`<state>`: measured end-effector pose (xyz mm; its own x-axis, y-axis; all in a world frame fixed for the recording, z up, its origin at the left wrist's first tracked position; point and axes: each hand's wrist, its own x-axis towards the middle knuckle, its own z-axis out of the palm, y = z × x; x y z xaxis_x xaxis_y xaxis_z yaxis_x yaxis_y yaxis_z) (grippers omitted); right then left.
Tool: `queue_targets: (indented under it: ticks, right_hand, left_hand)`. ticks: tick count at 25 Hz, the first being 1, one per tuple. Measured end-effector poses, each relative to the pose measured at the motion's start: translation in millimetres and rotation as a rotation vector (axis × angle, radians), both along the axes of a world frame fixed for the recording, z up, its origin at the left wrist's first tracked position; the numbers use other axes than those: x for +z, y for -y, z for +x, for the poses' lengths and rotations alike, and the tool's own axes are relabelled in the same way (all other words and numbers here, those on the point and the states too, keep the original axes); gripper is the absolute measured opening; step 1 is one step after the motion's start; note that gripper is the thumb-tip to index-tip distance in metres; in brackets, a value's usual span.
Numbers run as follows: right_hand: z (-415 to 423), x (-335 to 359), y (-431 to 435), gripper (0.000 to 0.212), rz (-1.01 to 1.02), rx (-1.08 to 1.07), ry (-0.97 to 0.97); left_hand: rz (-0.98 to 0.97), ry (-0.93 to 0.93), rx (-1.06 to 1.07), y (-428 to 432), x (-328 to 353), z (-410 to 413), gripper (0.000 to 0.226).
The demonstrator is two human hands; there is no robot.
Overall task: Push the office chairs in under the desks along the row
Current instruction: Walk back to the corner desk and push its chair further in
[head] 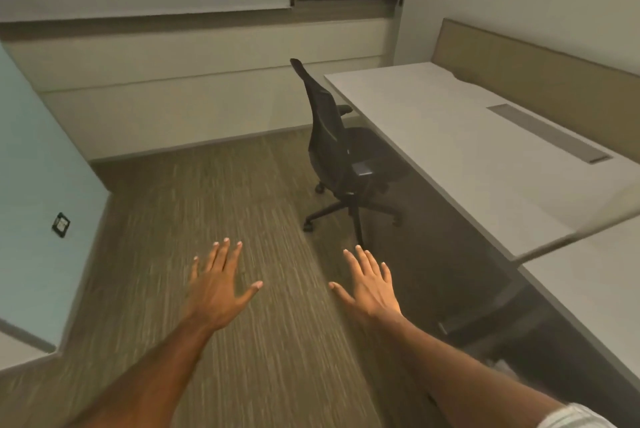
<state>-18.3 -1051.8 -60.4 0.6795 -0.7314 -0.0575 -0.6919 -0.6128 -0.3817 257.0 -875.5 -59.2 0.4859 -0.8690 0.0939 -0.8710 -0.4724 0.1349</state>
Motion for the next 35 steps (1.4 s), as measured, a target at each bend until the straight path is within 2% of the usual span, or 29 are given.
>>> queue_targets:
  ticks: [9, 11, 14, 21, 28, 31, 35]
  right_hand:
    - [184, -12, 113, 0.101, -0.013, -0.131, -0.061]
    - [220, 1, 137, 0.098, -0.027, -0.195, -0.025]
    - [267, 15, 177, 0.086, -0.052, -0.234, 0.007]
    - [350, 25, 298, 0.084, -0.102, -0.314, 0.098]
    - [428, 86, 451, 0.08, -0.227, -0.312, 0.229]
    - [451, 106, 504, 0.077, -0.206, -0.348, 0.192]
    - [478, 109, 551, 0.086, -0.122, -0.381, 0.136]
  left_hand:
    - [0.047, -0.026, -0.1, 164, -4, 223, 0.114]
    - [0.022, 0.002, -0.138, 203, 7, 270, 0.116]
    - [0.024, 0.004, -0.166, 270, 30, 327, 0.108]
    - [-0.075, -0.007, -0.298, 436, 43, 395, 0.105]
    - [-0.084, 0.03, -0.465, 609, 88, 431, 0.098]
    - [-0.026, 0.033, -0.641, 669, 107, 442, 0.099]
    - [0.107, 0.075, -0.792, 742, 117, 464, 0.095]
